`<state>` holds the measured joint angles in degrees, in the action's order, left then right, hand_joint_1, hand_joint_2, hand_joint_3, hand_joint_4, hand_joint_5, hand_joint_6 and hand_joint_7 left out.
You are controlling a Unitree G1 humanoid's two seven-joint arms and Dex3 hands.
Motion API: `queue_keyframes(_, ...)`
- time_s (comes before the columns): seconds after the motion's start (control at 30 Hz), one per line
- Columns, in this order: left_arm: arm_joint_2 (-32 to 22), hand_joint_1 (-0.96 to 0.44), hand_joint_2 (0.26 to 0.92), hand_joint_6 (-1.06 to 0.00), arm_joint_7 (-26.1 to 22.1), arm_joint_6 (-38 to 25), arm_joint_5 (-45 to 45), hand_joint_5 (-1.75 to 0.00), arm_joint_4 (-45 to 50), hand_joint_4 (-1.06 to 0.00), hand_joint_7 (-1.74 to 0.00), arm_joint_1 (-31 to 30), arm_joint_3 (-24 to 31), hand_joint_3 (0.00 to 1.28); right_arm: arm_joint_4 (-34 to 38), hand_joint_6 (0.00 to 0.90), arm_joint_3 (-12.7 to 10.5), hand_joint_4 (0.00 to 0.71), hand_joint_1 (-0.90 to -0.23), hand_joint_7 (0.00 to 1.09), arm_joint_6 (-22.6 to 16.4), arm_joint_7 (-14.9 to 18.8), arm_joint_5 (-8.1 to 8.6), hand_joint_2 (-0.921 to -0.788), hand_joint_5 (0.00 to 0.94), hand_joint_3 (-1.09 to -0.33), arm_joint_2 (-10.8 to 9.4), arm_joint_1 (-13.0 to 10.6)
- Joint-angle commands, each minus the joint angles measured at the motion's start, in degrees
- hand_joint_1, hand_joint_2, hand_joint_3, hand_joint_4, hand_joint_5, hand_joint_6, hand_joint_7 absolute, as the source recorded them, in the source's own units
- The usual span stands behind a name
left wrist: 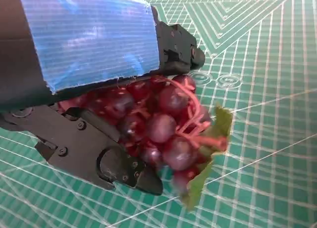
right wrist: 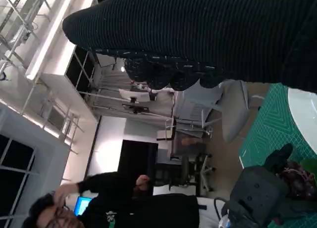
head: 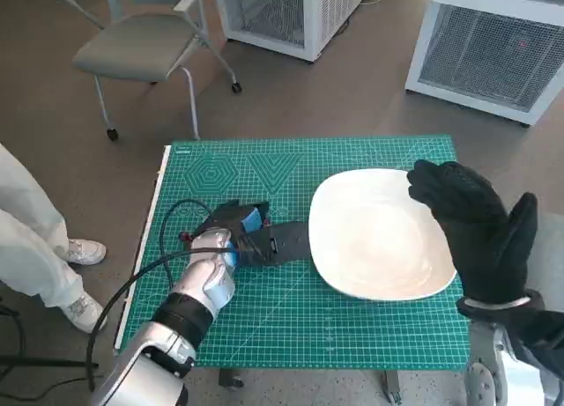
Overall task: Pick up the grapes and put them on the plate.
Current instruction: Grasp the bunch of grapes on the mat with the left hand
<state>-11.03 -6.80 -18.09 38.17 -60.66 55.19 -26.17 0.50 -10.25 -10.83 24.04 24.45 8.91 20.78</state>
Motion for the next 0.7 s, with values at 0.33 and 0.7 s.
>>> queue_keyframes(0.33, -1.45, 0.32, 0.665, -0.62, 3.43, 6.45, -0.88, -1.6, -1.55, -0.45, -0.67, -1.03, -0.87, 0.75, 0.18, 0.164, -0.14, 0.401, -0.376, 0.99, 0.74, -0.17, -0.62, -0.921, 0.741, -0.647, 0.57, -1.31)
queue_keyframes(0.7, -1.66, 0.01, 0.842, -0.52, 1.3, 5.98, -1.74, -1.35, -1.1, -0.52, -1.31, -0.52, -0.46, 0.33, 0.24, 0.163, 0.03, 0.4, -0.38, 0.99, 0.68, -0.45, -0.9, -0.921, 0.743, -0.646, 0.38, -1.06)
